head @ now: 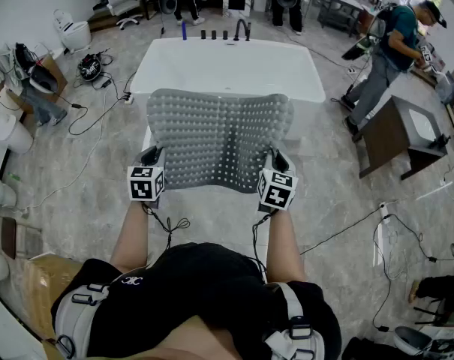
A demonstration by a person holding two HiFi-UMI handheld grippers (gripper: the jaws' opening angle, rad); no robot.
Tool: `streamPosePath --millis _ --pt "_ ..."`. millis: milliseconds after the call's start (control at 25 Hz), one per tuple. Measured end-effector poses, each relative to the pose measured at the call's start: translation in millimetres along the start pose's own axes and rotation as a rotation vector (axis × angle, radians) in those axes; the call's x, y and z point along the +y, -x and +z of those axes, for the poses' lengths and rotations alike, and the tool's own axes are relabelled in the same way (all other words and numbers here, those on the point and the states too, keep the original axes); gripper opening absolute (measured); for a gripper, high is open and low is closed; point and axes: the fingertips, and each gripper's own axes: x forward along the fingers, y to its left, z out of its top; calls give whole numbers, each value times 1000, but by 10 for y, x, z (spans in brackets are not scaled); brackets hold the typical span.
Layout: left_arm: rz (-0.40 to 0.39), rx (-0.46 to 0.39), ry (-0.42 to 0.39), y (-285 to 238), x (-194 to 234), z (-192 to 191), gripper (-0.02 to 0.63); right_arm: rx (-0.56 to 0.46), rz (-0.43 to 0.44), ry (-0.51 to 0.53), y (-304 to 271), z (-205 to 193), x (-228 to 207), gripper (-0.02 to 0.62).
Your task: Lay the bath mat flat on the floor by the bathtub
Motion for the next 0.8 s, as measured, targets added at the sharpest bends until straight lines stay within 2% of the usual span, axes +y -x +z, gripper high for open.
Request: streamPosePath --millis 280,480,800 --pt "12 -5 7 44 -40 -58 49 -24 2 16 45 -44 -10 44" --pt "14 -9 8 113 -18 -77 51 -86 0 -8 137 17 40 46" --pt "3 3 13 115 65 -180 51 -65 8 20 132 -56 242 48"
